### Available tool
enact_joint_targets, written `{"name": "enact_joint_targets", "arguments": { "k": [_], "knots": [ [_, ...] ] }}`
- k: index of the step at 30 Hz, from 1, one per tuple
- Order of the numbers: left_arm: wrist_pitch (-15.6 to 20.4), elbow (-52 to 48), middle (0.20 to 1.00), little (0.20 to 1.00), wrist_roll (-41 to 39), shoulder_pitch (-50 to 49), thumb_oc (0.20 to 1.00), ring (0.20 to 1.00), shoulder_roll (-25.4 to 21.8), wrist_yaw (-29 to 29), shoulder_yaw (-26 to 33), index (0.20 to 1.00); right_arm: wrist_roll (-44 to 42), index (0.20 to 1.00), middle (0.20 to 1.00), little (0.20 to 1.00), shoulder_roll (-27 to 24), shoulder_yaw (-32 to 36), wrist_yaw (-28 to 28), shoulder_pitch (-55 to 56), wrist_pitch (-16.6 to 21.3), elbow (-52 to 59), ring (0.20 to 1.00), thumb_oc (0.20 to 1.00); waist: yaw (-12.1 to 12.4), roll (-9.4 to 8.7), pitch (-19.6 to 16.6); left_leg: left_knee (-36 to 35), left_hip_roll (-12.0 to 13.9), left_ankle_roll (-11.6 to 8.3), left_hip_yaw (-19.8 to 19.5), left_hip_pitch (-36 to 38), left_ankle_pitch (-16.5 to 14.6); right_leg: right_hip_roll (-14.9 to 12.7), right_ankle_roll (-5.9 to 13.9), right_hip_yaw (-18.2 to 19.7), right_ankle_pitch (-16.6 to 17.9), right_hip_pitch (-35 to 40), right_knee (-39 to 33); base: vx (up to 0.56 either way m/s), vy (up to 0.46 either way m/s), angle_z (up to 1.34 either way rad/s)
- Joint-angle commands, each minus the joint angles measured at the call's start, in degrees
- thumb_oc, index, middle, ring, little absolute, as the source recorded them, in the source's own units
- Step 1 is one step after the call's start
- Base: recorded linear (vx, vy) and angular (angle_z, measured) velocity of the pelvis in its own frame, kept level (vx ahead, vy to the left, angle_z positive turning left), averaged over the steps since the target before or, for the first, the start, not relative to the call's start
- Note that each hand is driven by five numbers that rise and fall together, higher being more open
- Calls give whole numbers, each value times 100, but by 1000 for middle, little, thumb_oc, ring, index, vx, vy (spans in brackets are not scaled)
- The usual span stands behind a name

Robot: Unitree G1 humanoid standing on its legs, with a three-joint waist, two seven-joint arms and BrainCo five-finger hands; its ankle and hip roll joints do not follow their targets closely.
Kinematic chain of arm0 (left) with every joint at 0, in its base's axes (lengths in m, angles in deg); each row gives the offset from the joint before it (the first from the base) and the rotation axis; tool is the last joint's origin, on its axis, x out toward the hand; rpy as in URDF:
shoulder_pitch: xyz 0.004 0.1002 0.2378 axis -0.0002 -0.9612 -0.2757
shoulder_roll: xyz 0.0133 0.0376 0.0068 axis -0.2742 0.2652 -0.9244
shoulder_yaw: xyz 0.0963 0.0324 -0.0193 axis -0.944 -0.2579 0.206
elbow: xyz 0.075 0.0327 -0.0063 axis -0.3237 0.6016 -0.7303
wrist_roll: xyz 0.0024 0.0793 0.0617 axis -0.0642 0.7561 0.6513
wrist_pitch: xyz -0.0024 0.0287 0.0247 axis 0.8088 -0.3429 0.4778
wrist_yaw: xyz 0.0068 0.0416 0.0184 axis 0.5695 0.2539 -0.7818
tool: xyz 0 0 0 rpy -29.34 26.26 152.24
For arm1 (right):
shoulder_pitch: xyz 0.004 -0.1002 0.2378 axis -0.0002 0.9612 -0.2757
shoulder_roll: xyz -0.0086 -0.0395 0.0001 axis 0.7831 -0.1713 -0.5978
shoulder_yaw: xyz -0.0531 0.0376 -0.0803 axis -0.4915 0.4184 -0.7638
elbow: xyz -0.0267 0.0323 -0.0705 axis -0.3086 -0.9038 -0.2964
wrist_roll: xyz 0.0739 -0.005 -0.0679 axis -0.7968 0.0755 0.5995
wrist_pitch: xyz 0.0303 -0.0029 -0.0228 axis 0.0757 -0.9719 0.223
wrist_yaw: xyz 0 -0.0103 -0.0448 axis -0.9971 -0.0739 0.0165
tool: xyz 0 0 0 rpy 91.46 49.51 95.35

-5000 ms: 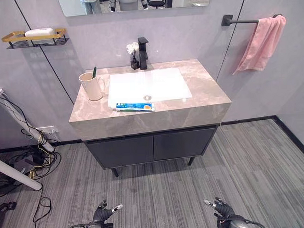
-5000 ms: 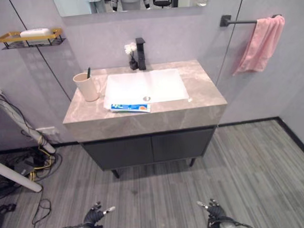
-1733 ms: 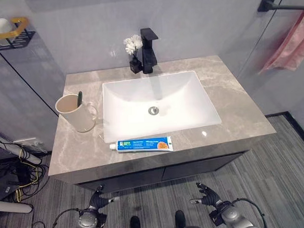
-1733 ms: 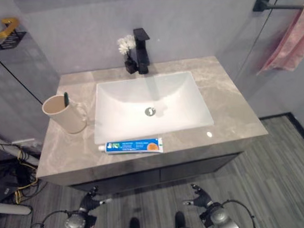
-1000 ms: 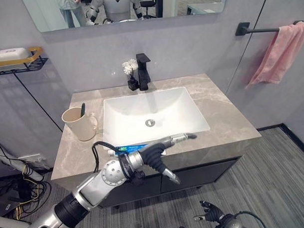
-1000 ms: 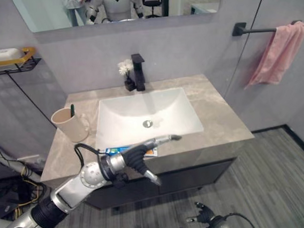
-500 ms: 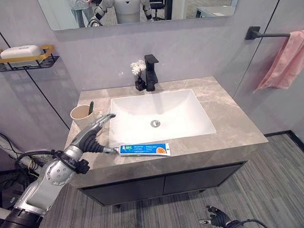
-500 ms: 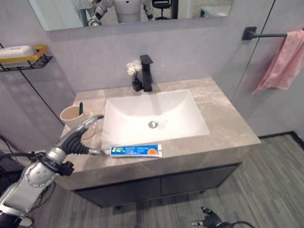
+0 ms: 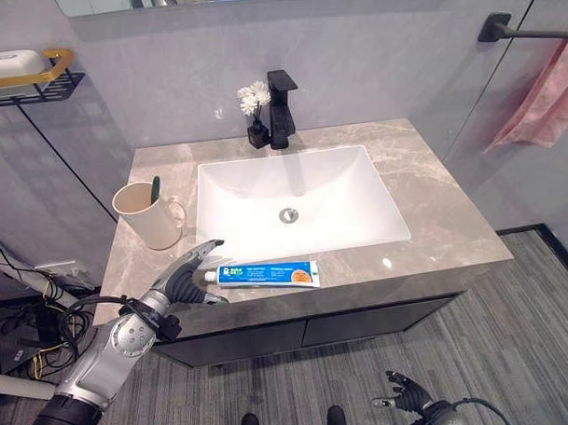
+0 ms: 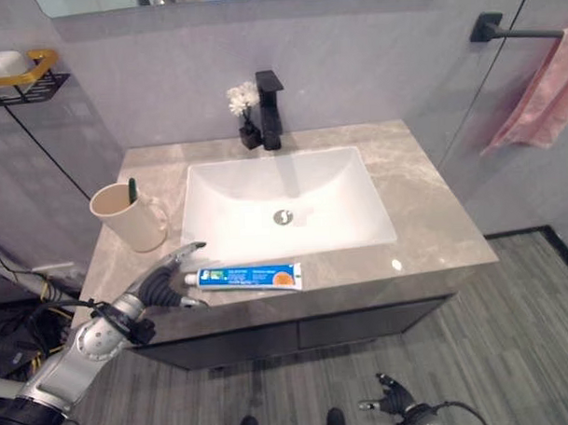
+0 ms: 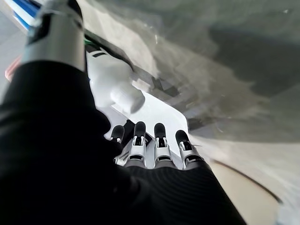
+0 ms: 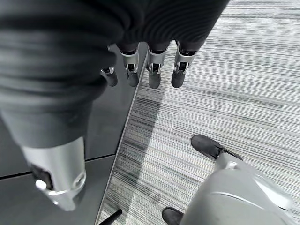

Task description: Put brush and paste in cup on sink, flatten towel.

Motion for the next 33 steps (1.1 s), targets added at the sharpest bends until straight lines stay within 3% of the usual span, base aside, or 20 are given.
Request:
{"name": "enact_joint_targets", "arguments": {
  "k": [1, 19, 22, 23, 33],
  "knots": [
    [135, 54, 1000, 1000, -171, 507, 1000, 1000, -19, -245, 11, 1000, 9, 1000, 1000, 1000, -154, 81, 75, -125, 98, 108, 1000, 1000, -61, -135, -8, 27, -8, 21, 36, -21, -132, -615, 554, 65, 264, 21, 52, 0, 0, 0],
    [139, 249, 1000, 1000, 14, 616, 1000, 1000, 231, -256, -303, 1000, 251, 1000, 1000, 1000, -188, 57, 242, 30, 134, 231, 1000, 1000, -170, -157, -90, 27, 166, -59, 98, 164, -166, -474, 486, 97, 144, 156, 5, 28, -18, -4],
    [147, 288, 351, 351, 164, 639, 351, 351, 177, -210, -362, 351, 254, 1000, 1000, 1000, -198, 71, 249, 55, 141, 220, 1000, 1000, -177, -150, -99, 27, 186, -69, 103, 178, -171, -459, 479, 101, 132, 168, 6, 4, -5, -1],
    [164, 324, 200, 200, 305, 652, 200, 200, 113, -201, -414, 200, 255, 1000, 1000, 1000, -202, 86, 249, 72, 149, 214, 1000, 1000, -180, -148, -105, 27, 194, -75, 102, 185, -175, -448, 474, 103, 118, 183, 1, 8, -18, -3],
    [188, 426, 200, 200, 639, 588, 200, 200, 15, -216, -517, 200, 286, 1000, 1000, 1000, -173, 118, 322, 97, 169, 4, 1000, 1000, -164, -131, -142, 27, 213, -87, 104, 266, -199, -428, 457, 85, 57, 281, -5, 2, -5, -2]
  ]
}}
